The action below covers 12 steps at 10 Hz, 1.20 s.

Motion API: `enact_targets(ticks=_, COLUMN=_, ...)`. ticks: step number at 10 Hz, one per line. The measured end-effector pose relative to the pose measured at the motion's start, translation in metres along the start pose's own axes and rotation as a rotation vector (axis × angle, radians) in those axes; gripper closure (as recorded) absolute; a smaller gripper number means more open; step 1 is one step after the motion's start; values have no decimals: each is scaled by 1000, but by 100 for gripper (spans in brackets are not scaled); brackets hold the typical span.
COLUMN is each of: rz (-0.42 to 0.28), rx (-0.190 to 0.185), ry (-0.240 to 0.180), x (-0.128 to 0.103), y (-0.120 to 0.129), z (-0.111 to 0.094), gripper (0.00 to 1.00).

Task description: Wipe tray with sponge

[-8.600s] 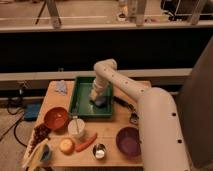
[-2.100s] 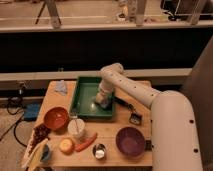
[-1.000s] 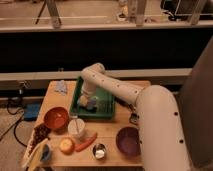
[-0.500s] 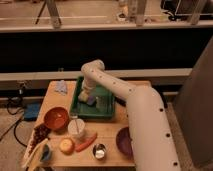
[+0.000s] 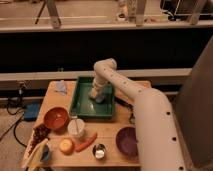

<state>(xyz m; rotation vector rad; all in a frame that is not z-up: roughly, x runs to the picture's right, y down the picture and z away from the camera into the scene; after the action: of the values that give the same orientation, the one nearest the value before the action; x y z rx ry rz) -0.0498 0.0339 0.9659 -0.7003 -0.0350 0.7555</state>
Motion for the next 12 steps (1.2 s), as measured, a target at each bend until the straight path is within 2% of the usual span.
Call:
enact_targets(ticks=2, rz=7, rx=-5, ry=-1, x=12, y=5, z=-2, gripper=100)
enact_targets(ticks=5, rz=-4, rx=-3, ry=1, x=45, y=29, z=-16, gripper=100)
enact_targets(ticks=7, rz=-27, rx=-8, ry=5, x=59, y=44, z=-23, gripper=100)
enact_targets(ticks=10, rz=-97, rx=-27, ry=14, x=53, y=73, z=-18, gripper=100)
enact_targets(ticks=12, rz=-168, rx=-51, ry=14, x=32, y=100, z=-10, gripper=100)
